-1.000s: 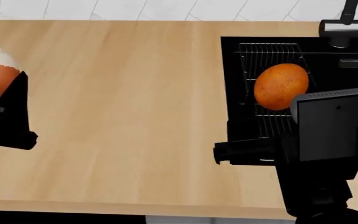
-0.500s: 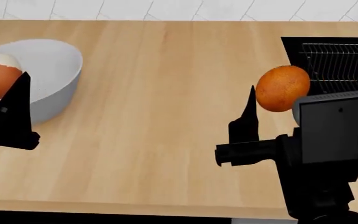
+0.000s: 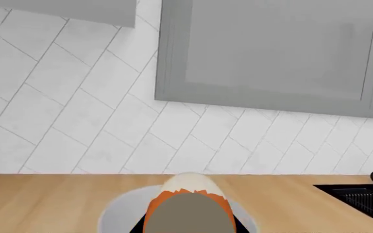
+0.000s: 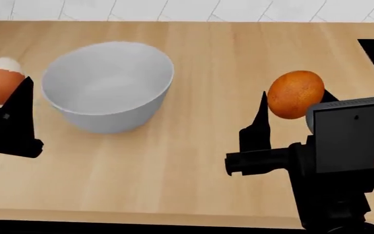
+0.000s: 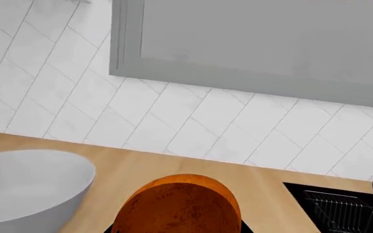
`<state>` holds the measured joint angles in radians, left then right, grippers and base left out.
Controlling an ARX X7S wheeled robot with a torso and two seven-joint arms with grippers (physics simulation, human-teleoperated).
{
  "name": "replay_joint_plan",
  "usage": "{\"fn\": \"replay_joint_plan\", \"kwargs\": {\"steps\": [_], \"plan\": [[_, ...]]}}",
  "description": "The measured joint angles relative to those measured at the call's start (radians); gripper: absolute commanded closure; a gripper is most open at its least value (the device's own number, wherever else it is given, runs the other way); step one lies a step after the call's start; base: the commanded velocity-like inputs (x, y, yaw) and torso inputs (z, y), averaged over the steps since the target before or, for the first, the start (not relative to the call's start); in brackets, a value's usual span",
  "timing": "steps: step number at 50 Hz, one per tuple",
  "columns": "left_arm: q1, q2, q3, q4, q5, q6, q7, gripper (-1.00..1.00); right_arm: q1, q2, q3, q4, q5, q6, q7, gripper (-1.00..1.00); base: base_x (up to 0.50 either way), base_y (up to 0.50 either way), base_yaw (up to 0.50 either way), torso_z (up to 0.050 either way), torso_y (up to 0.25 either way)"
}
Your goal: Place the eggs and milk next to the bowl.
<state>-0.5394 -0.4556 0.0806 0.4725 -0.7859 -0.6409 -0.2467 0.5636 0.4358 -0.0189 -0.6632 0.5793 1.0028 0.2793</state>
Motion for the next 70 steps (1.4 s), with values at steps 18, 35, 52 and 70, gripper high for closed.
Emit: {"fn": "replay_joint_plan", "kwargs": {"steps": [18, 35, 52, 70], "plan": [[0.006, 0.001, 0.006, -0.008, 0.004, 0.012, 0.002, 1.00, 0.000, 0.005, -0.002, 0.001, 0.006, 0.000, 0.004, 1.00, 0.00, 0.49, 0.00, 0.000, 0.000], [0.010, 0.002, 0.014, -0.019, 0.010, 0.022, 0.005, 1.00, -0.005, 0.004, 0.004, -0.001, 0.018, -0.002, 0.011, 1.00, 0.02, 0.00, 0.00, 0.000, 0.000], [0.016, 0.002, 0.016, -0.025, 0.010, 0.034, 0.007, 1.00, 0.000, 0.008, -0.005, 0.004, 0.022, 0.004, 0.016, 1.00, 0.18, 0.00, 0.00, 0.000, 0.001], [0.020, 0.000, 0.018, -0.027, 0.007, 0.039, 0.006, 1.00, 0.000, 0.012, -0.007, 0.003, 0.029, 0.006, 0.021, 1.00, 0.18, 0.00, 0.00, 0.000, 0.001]]}}
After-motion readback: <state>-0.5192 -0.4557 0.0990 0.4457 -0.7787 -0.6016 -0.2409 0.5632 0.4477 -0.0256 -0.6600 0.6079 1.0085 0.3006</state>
